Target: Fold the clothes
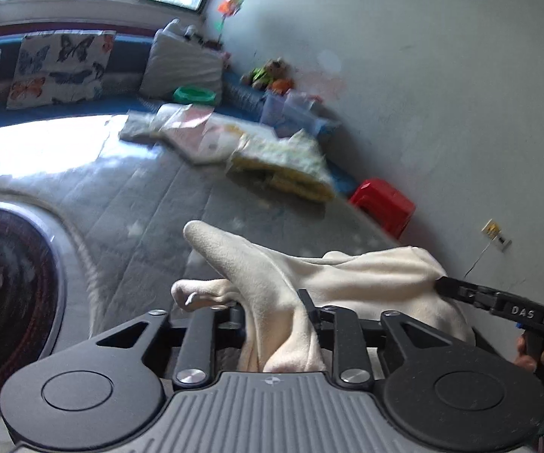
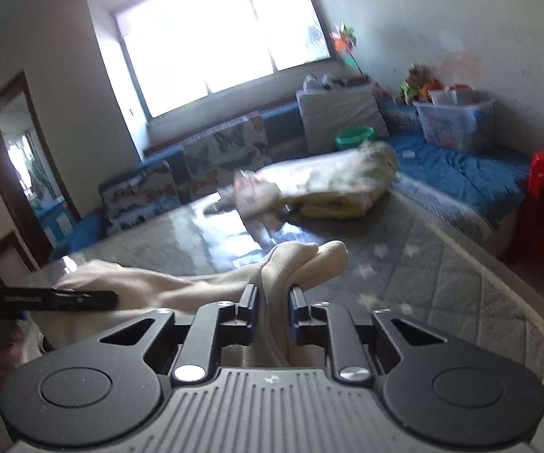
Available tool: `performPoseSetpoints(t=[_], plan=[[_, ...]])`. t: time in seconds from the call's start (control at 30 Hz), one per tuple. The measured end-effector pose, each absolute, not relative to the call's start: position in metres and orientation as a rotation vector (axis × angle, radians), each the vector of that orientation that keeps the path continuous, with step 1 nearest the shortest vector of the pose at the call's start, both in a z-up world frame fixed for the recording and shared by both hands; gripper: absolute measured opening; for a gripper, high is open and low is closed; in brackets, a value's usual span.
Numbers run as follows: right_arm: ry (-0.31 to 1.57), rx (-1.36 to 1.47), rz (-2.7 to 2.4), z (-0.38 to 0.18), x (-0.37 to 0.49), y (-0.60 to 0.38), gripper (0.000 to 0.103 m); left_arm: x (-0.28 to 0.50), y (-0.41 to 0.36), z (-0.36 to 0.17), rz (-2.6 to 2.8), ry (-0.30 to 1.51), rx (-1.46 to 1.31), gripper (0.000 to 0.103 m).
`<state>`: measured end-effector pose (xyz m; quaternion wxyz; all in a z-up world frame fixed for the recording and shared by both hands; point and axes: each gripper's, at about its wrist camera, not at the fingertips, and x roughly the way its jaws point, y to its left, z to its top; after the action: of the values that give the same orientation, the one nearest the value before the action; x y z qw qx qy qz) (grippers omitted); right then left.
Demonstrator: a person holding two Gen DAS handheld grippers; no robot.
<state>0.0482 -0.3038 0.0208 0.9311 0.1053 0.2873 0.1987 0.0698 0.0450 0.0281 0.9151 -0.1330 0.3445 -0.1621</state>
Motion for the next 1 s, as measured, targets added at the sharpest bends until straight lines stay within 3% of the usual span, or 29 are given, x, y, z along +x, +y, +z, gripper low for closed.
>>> performPoseSetpoints(t=[0.17, 0.47, 0.8, 1.0], plan=[[0.625, 0.187, 0.345, 0.001, 0.047, -0.308, 0.034, 0.07, 0.062, 0.013, -0.233, 0.756, -0.257, 0.058], [0.604, 0.082, 0.421, 0.0, 0.062, -0.268, 0.034, 0.068, 0.063, 0.024, -0.192, 0.674, -0.218, 0.056], [0.659, 0.036, 0.443, -0.029, 0.096, -0.236, 0.033, 0.106, 0.036, 0.007, -0.258, 0.738, -0.169, 0.045], [0.668, 0.009, 0.418, -0.03, 0.1, -0.234, 0.036, 0.121, 0.029, -0.002, -0.199, 0.772, -0.099, 0.044]])
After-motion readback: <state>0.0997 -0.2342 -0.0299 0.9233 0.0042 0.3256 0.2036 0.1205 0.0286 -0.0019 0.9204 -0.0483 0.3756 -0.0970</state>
